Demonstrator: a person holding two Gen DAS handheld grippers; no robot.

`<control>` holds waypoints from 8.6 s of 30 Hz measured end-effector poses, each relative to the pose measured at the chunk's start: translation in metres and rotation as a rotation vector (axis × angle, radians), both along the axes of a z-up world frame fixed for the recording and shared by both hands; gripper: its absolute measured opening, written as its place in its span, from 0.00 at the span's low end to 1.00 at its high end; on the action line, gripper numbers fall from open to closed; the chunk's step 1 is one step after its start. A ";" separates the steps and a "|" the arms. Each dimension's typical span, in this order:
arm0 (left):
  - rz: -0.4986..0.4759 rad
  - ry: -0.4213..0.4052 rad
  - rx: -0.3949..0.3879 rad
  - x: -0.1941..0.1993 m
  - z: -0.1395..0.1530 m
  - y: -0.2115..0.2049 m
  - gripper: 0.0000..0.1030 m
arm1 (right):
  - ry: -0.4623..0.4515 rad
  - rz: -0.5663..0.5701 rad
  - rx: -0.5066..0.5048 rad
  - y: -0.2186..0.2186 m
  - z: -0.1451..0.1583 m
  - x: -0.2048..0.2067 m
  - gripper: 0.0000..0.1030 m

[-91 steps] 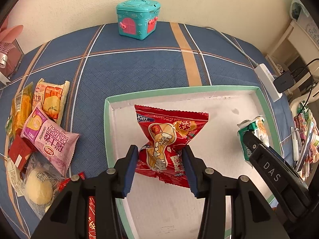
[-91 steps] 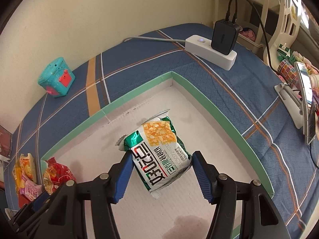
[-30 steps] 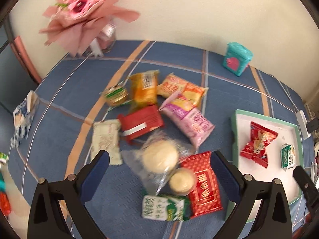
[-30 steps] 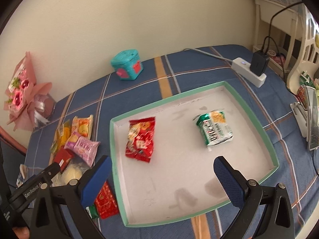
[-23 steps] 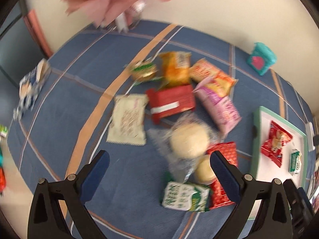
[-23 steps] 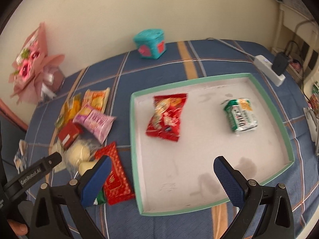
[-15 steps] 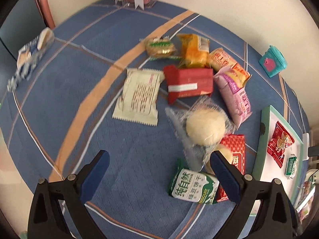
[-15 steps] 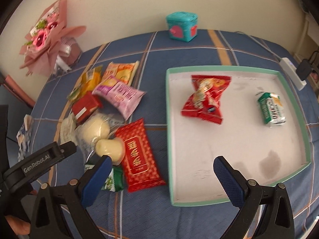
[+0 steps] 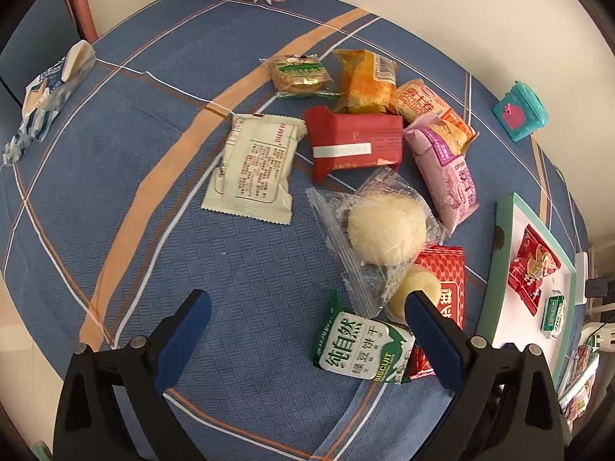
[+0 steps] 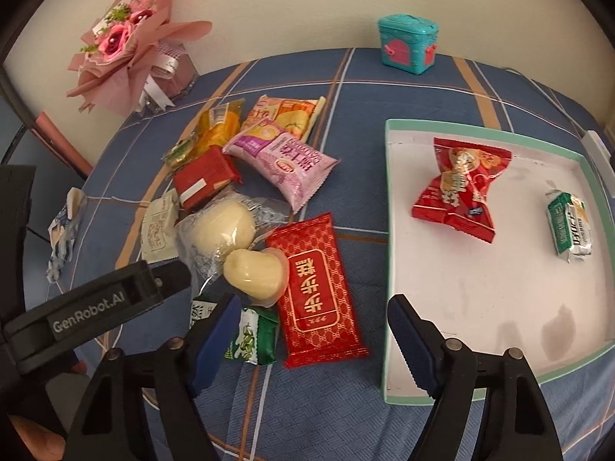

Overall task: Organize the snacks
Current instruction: 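Move both tools back over the snack pile, then grasp the green milk biscuit pack with the left tool while the right tool grasps the red cake pack, then carry both packs into the white tray and open both tools, then move both tools back toward the bun in plastic wrap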

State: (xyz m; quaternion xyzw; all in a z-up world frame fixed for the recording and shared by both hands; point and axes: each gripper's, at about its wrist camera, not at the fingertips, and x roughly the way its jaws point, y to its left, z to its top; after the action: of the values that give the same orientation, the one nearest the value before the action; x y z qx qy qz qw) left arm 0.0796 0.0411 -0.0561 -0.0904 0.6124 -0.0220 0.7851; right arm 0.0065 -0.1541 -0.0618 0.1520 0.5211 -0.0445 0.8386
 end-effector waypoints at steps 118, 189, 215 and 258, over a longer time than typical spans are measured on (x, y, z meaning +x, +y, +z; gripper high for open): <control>-0.134 -0.189 -0.069 -0.030 0.038 -0.088 0.59 | 0.022 -0.252 -0.094 -0.077 0.030 -0.024 0.45; -0.642 -0.191 0.015 -0.083 -0.009 -0.261 0.80 | 0.126 -0.697 -0.077 -0.226 0.000 -0.096 0.64; -0.192 -0.145 0.059 -0.019 0.003 -0.146 0.80 | 0.122 -0.520 -0.141 -0.183 0.012 -0.069 0.64; -0.038 -0.139 0.071 0.024 0.003 -0.040 0.95 | -0.042 -0.408 -0.041 -0.133 0.024 -0.041 1.00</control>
State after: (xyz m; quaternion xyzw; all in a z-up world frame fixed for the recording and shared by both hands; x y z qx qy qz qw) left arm 0.1035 0.0008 -0.0536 -0.0491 0.5585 -0.0212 0.8278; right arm -0.0344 -0.2873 -0.0381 0.2381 0.4611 -0.2208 0.8258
